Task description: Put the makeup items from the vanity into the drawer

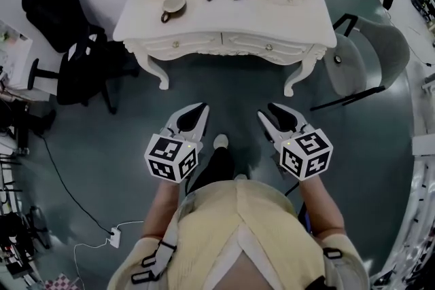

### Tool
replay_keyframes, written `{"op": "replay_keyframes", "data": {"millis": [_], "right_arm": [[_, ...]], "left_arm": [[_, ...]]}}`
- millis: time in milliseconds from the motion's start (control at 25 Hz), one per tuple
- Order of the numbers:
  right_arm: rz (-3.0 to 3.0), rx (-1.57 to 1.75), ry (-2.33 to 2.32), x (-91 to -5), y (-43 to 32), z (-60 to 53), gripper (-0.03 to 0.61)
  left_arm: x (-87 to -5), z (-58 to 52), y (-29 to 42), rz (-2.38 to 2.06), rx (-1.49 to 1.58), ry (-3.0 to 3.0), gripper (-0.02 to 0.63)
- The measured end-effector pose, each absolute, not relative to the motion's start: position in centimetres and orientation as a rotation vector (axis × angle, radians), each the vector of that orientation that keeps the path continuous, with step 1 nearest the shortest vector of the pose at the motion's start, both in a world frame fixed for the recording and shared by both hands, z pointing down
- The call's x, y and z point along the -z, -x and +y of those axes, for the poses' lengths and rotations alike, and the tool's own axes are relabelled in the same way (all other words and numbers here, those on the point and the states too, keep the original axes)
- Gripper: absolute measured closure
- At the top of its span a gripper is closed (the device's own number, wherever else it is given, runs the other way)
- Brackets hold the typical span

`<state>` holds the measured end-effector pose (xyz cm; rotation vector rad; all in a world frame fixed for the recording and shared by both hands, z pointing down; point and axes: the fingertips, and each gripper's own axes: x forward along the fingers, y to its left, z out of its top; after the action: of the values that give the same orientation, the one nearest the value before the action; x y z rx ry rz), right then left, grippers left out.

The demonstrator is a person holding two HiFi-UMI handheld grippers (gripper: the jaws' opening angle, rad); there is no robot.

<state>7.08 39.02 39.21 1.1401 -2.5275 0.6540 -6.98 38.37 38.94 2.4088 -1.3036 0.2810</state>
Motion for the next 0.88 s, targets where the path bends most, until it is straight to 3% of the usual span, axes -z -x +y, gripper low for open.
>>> {"op": "replay_keyframes", "data": {"millis": [880], "right_arm": [[-2.45,-0.588,-1.232,-39.9,0.4,23.2,0.321]], "left_arm": [[-40.5,24.4,14.0,-1.291,-0.373,-2.44,0.615]]}}
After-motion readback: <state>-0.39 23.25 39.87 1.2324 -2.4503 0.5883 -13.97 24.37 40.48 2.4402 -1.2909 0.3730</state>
